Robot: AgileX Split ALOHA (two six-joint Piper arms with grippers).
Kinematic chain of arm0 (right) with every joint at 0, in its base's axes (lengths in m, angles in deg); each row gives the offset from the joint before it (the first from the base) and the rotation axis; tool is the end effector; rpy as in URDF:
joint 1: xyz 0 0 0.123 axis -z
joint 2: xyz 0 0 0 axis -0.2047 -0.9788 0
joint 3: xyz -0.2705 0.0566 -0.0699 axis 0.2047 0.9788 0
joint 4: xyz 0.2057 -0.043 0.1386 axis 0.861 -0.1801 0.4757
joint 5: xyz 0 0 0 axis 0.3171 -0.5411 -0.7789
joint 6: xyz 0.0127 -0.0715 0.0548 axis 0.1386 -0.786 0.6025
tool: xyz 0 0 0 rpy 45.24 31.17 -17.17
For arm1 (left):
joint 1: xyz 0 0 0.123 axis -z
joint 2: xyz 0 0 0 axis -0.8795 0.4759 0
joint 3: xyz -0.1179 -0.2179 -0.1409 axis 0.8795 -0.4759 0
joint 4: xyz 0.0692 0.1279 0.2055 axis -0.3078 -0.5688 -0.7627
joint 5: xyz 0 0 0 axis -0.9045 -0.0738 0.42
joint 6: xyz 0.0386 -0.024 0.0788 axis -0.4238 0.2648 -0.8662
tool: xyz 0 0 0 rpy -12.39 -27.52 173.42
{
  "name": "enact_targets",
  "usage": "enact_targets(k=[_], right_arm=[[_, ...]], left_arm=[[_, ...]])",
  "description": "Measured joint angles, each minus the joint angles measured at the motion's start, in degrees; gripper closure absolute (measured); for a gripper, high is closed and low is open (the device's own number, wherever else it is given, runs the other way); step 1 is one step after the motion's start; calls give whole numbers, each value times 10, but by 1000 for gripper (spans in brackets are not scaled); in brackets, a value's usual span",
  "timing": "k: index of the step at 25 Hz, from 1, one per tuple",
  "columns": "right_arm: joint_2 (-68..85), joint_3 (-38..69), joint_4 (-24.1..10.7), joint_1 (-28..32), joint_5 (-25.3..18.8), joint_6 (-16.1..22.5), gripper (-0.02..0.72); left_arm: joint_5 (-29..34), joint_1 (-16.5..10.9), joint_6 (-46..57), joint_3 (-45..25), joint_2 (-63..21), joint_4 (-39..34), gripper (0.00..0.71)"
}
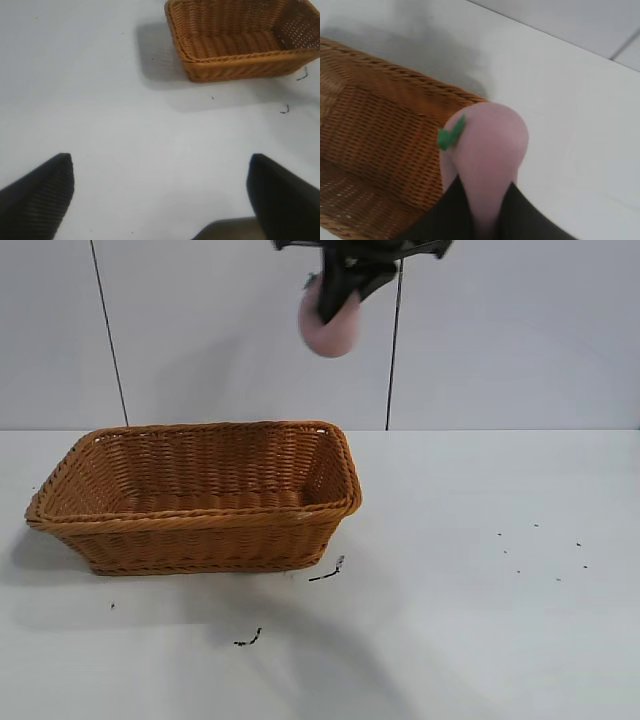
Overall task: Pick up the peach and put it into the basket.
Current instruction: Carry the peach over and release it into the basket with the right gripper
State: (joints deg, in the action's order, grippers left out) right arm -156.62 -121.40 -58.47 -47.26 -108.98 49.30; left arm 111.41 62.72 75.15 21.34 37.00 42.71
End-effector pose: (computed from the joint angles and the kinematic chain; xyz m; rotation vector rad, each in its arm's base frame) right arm 0.4244 0.3080 0.2110 -0.8472 2.4838 0.2800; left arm -0.0064 -0.0030 0.2766 0.1010 2.0424 -0.0104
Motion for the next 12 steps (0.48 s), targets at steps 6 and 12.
enact_targets(k=[6, 12], right_arm=[[-65, 0, 3, -1, 26, -1, 662], [-68, -1, 3, -1, 8, -1, 271]], left_arm=[[0, 0, 0, 0, 0, 0, 18], [0, 0, 0, 0, 0, 0, 18]])
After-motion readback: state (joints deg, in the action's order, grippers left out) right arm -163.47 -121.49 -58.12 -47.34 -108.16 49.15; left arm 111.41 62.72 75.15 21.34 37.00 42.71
